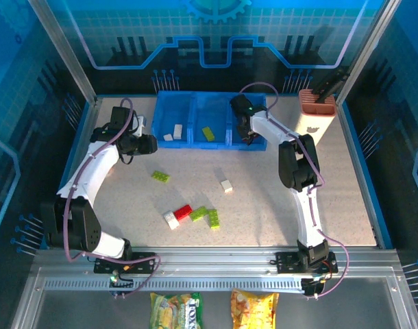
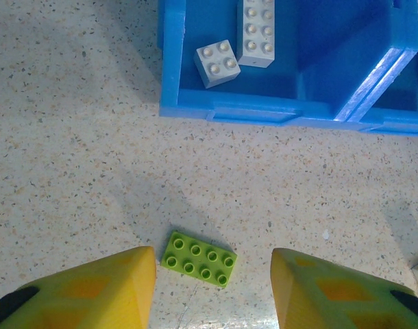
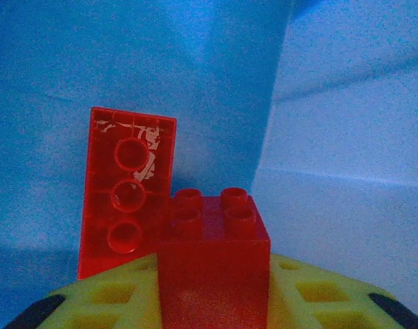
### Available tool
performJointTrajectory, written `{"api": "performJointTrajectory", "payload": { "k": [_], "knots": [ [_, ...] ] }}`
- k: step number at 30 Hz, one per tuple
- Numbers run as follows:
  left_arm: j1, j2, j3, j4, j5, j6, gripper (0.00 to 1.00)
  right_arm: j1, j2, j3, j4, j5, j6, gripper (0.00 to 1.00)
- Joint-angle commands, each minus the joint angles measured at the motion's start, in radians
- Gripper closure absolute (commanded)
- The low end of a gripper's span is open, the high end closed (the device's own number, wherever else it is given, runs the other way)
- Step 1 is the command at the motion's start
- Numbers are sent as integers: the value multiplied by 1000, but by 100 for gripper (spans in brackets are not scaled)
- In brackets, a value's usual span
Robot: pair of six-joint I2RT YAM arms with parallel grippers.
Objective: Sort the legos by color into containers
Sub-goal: Place the lego in the container.
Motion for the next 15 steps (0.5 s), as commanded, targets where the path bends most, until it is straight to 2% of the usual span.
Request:
{"api": "performJointTrajectory", "payload": {
  "k": [1,6,15],
  "knots": [
    [12,-19,-12,2,-3,2,51,-14,15,43,-1,2,-1,60],
    [12,-19,-11,3,-1,2,51,-11,-8,53,-10,1,-1,56],
    [13,-20,-11,2,10,0,51,4,-78,61,-45,-5,0,55]
  ]
}}
